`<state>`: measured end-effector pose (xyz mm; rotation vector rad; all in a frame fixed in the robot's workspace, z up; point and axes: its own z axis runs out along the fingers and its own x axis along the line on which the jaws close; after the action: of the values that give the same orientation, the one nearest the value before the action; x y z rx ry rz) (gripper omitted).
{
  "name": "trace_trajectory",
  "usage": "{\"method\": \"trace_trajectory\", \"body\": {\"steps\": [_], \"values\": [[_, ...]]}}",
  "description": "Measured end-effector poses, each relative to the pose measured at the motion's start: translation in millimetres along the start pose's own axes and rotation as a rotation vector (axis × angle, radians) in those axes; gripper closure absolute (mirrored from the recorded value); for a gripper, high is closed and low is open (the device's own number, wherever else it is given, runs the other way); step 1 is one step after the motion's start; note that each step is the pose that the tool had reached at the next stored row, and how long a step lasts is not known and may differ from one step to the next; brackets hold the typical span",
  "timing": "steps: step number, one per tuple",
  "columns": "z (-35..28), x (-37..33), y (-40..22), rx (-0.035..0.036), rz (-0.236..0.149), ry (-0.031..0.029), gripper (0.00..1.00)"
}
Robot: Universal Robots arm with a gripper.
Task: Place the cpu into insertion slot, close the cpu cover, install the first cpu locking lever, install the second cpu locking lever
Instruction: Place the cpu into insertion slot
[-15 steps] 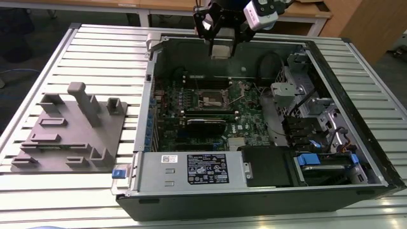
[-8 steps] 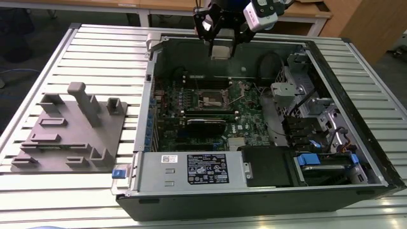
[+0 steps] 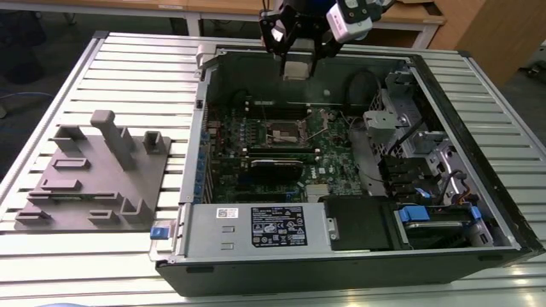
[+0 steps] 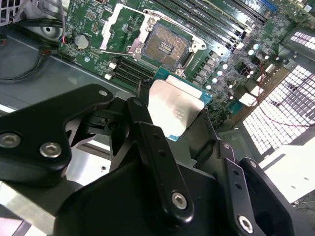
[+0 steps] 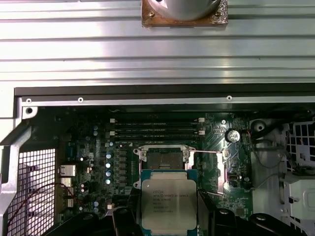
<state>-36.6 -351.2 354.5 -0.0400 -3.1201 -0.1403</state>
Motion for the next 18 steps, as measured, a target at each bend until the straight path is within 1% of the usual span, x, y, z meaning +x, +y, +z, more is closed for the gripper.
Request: {"method": "trace_trajectory", "body": {"steps": [5, 7, 18], "values": [[0.8, 0.0, -0.1, 0.0004, 0.000, 0.0002, 0.46], [6.9, -0.1, -0.6, 0.0002, 0.000, 0.0001, 0.46], [9.0, -0.2, -0.8, 0.0002, 0.000, 0.0001, 0.46]]}}
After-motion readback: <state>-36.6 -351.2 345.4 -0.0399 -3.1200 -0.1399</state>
